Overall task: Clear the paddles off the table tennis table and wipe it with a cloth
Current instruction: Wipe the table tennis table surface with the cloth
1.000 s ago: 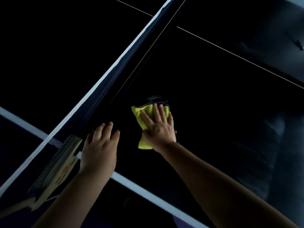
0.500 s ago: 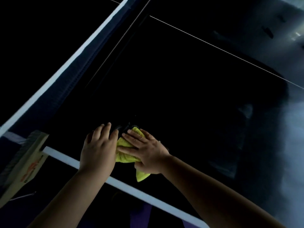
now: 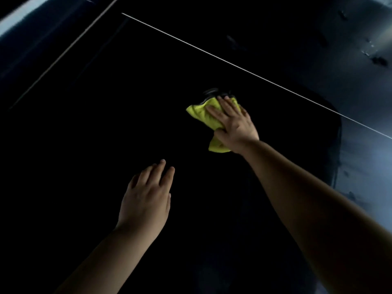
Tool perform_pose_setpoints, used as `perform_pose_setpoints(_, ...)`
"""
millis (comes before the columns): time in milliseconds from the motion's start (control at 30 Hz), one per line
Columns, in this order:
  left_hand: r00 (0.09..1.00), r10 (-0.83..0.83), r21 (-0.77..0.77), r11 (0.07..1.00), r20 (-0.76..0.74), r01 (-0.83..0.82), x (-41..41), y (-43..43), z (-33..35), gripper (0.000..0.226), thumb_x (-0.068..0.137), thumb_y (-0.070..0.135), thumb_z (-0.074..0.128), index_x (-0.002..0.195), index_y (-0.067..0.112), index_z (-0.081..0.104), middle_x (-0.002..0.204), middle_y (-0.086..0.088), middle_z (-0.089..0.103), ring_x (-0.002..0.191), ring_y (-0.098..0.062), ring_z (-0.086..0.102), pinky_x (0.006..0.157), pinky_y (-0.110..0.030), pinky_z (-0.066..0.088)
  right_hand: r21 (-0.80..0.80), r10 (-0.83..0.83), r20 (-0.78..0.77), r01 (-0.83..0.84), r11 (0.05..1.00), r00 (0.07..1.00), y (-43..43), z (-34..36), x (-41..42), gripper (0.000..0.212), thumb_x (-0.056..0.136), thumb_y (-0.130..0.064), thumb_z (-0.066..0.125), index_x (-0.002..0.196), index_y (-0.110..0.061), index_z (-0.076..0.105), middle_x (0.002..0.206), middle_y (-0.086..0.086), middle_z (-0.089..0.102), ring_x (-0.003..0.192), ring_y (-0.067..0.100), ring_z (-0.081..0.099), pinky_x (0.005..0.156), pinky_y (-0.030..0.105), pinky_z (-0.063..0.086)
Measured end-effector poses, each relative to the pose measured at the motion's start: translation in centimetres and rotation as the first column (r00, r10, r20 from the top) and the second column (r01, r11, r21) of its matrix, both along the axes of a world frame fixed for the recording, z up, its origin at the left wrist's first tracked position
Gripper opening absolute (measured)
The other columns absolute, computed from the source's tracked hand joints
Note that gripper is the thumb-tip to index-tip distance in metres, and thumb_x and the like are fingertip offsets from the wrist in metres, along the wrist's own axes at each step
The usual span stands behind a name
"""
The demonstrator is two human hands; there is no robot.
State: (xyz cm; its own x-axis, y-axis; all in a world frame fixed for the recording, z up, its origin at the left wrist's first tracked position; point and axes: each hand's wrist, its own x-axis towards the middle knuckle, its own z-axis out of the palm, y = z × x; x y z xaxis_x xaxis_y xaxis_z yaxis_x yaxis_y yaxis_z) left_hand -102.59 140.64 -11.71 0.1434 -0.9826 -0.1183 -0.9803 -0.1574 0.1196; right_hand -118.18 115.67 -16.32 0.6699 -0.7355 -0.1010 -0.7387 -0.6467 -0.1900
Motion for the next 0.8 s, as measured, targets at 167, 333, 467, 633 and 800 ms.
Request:
perform_pose_setpoints(167,1.0,-0.027,-0.014,1.0,0.004,0.027,-3.6,-1.9,-1.4,0.062,0.06,0.02,0.082,0.118,0.009,0.064,0.126,-0.013,0.06,0.107,-0.031,0.061,0.081,-0.041,0.052,0.018,-0.231,0.034,0.231,0.973,0.972,-5.9,0.4,-8.8,0.088,0.064,-0.057,0.025,0.151,-0.039,0.03,0.163,-0.002,0.014,0.151,0.018,0.007,0.118,0.042,0.015)
perform_pose_setpoints(333,0.999,-0.034,-0.007,0.999,-0.001,0.034,-4.8,-0.5,-2.2,0.062,0.06,0.02,0.082,0.119,0.011,0.064,0.127,-0.012,0.059,0.108,-0.031,0.06,0.081,-0.043,0.051,0.09,-0.415,0.044,0.41,0.908,0.909,-4.3,0.6,-15.0,0.081,0.071,-0.054,0.028,0.151,-0.042,0.026,0.164,-0.006,0.007,0.151,0.014,-0.002,0.119,0.044,0.006)
perform_pose_setpoints(467,0.999,-0.038,-0.032,0.999,-0.02,0.037,-5.4,1.6,-1.9,0.061,0.058,0.019,0.083,0.116,0.01,0.066,0.126,-0.014,0.06,0.107,-0.032,0.061,0.08,-0.043,0.052,0.099,-0.453,-0.004,0.451,0.887,0.892,1.2,0.8,-14.6,0.08,0.073,-0.047,0.037,0.151,-0.043,0.023,0.165,-0.002,0.002,0.151,0.018,-0.004,0.118,0.044,0.004)
perform_pose_setpoints(633,0.999,-0.033,-0.067,0.997,-0.043,0.03,-5.8,6.2,-0.6,0.062,0.055,0.018,0.085,0.114,0.009,0.067,0.124,-0.014,0.061,0.105,-0.033,0.062,0.079,-0.044,0.052,0.063,-0.35,-0.05,0.352,0.934,0.935,10.8,1.2,-12.3,0.084,0.07,-0.052,0.035,0.152,-0.04,0.023,0.164,0.005,0.003,0.151,0.024,-0.004,0.117,0.047,0.006)
perform_pose_setpoints(800,0.999,-0.009,-0.087,0.996,-0.034,0.006,-5.7,13.5,1.0,0.065,0.053,0.014,0.086,0.115,0.008,0.067,0.123,-0.016,0.061,0.104,-0.035,0.061,0.078,-0.045,0.052,0.072,-0.191,-0.042,0.193,0.979,0.981,22.0,1.2,-10.0,0.085,0.069,-0.055,0.032,0.152,-0.04,0.023,0.164,0.008,0.005,0.151,0.025,-0.004,0.118,0.049,0.006)
